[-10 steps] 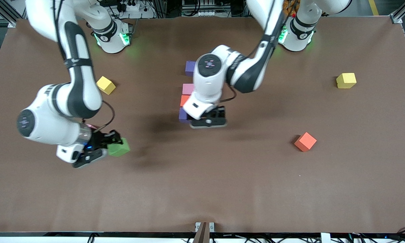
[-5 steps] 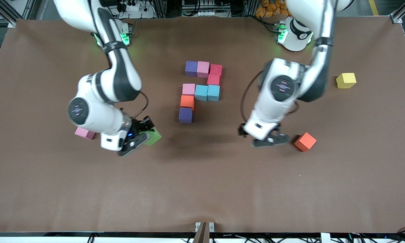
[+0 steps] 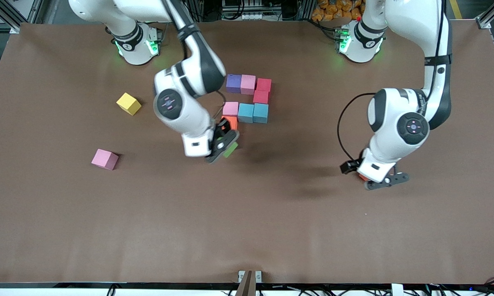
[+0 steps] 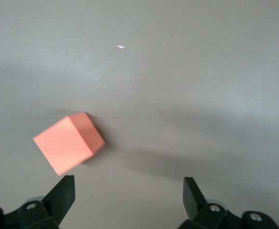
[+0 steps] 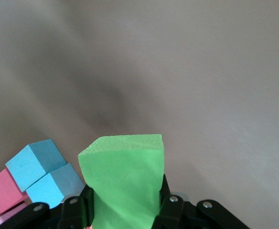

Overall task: Form number 2 with 11 blocks
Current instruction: 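Release blue under orange with the left gripper while the right gripper brings green, then set green beside blue with the right gripper while the left gripper grasps orange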

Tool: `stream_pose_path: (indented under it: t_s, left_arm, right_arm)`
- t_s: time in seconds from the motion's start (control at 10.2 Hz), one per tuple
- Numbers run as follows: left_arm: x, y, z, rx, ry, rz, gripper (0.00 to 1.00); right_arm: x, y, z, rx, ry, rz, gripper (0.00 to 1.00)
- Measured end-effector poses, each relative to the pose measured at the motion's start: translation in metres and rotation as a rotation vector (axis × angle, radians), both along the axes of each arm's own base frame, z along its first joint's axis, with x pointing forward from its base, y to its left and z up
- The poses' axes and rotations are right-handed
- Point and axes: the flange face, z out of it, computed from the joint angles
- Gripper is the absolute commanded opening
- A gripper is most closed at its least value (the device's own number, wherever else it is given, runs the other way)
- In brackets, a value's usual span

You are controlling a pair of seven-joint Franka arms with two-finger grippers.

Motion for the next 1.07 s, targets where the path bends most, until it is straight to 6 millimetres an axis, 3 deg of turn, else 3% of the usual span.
stream_pose_path:
  t_s: [0.2, 0.39, 0.78, 1.07]
  left_arm:
    - [-0.009, 0.021, -0.026, 0.005, -0.059, 0.147, 1.0]
    - [-0.02, 0.027, -0.043, 0.003, -0.079, 0.29, 1.0]
    - [-0.025, 0.035, -0.055, 0.007, -0.074, 0.433, 1.0]
    - [-0.021, 0.064, -0.057, 0.016, -0.074, 0.485, 1.0]
  right_arm:
    - [-0.036, 0.034, -0.021, -0.001, -0.074, 0.111, 0.16]
    - [-0.054, 0.048, -0.038, -0.006, -0.116, 0.271, 0.13]
    - [-0.067, 0.06, -0.075, -0.009, -0.15, 0.476, 0.02]
    - [-0.063, 0.053, -0.104, -0.022, -0.162, 0.585, 0.0]
